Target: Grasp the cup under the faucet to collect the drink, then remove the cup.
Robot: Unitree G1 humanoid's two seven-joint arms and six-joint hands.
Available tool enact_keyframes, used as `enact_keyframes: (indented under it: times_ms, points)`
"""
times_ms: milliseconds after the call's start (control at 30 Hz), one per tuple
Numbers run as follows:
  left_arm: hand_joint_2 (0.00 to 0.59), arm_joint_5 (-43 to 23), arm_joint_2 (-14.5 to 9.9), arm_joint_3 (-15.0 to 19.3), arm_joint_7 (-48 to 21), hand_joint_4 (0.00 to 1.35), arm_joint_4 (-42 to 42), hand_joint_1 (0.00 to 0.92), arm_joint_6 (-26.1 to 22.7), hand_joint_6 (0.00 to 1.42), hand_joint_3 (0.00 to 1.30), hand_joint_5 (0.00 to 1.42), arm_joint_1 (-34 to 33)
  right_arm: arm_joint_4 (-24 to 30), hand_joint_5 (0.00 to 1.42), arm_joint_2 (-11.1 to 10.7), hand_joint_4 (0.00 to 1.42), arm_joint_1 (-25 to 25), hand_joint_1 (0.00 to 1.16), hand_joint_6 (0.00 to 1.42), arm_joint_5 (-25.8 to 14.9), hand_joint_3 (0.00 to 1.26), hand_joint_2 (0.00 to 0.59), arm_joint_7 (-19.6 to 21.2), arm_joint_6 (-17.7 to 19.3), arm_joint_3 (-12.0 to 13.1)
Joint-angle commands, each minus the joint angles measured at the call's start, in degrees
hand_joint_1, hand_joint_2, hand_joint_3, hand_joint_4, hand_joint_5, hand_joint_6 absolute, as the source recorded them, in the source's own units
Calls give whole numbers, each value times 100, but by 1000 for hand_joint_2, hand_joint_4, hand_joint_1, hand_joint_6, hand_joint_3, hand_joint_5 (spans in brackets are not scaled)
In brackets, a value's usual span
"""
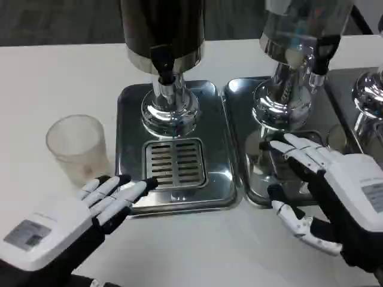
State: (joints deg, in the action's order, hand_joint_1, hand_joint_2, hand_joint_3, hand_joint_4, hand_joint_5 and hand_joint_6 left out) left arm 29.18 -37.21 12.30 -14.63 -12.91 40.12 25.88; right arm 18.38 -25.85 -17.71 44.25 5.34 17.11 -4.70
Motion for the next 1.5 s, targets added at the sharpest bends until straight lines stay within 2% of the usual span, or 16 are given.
enact_keyframes:
  times_ms: [33,167,567,733,900,1500]
  points:
    - [33,-29,-22,26,72,0,-39,0,-33,0,0,0,16,17,165,10,134,45,248,258,-59,215,474,19,40,32]
    - [33,-138,-113,84,73,0,137,0,21,0,0,0,-55,57,180,153,150,127,248,265,47,218,474,-9,-73,-98]
    - [33,-184,-167,46,79,0,305,0,106,0,0,0,-174,124,192,252,161,119,253,272,154,219,483,10,-157,-126]
    - [33,-102,-93,-48,57,0,210,0,20,0,0,0,-178,70,192,210,161,73,255,278,79,221,484,67,-94,-29]
    - [33,107,130,-109,90,0,-188,0,-153,0,0,0,31,-75,192,38,163,-104,257,281,-132,226,484,145,182,190]
    - [33,252,312,189,349,0,-383,0,-179,0,0,0,628,-11,192,22,164,-148,275,282,-140,228,477,46,186,207]
